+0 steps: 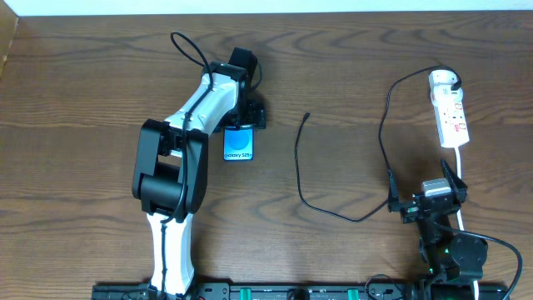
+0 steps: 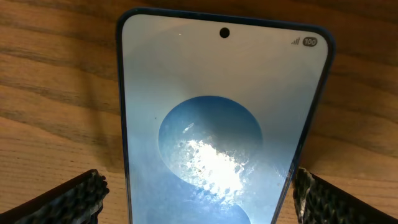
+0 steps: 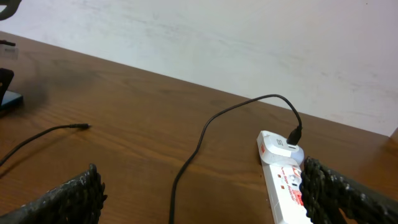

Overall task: Plug charger to phone and switch on socket
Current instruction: 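Lower the left gripper onto the phone's top edge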

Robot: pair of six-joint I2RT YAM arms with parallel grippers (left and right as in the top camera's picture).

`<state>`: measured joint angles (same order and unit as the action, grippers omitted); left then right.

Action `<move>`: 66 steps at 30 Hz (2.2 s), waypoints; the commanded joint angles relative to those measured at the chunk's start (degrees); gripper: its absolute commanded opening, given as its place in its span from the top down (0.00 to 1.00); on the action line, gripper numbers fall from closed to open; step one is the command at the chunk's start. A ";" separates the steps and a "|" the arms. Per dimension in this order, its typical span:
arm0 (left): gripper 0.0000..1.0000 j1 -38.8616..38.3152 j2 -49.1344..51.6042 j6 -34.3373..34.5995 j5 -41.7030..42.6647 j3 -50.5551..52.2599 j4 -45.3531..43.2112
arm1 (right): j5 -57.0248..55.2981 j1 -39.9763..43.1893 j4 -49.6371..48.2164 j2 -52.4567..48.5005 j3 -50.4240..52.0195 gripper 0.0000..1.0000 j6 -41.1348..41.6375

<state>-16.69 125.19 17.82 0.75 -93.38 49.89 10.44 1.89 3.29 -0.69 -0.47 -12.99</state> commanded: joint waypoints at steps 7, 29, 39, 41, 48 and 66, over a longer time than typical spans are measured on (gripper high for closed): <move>0.02 -0.17 2.51 -0.15 0.09 0.55 0.98 | 0.02 -0.46 0.15 0.39 0.15 0.01 0.72; 0.15 -0.15 3.52 -0.13 3.06 0.59 2.51 | 0.02 -0.46 0.15 0.39 0.17 0.01 0.74; 0.18 -0.11 3.52 -0.11 2.62 0.59 2.01 | 0.02 -0.46 0.15 0.39 0.17 0.01 0.74; 0.18 -0.11 3.52 -0.09 2.64 0.59 1.22 | 0.02 -0.46 0.15 0.39 0.17 0.01 0.72; 0.16 -0.11 3.54 0.46 2.64 0.61 -2.12 | 0.02 -0.46 0.15 0.39 0.17 0.01 0.72; 0.04 -0.11 3.67 2.40 2.62 3.10 -6.12 | 0.02 -0.46 0.15 0.39 0.17 0.01 0.74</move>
<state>-16.84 126.21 19.70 2.37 -92.92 44.73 10.44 1.89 3.29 -0.69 -0.47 -12.99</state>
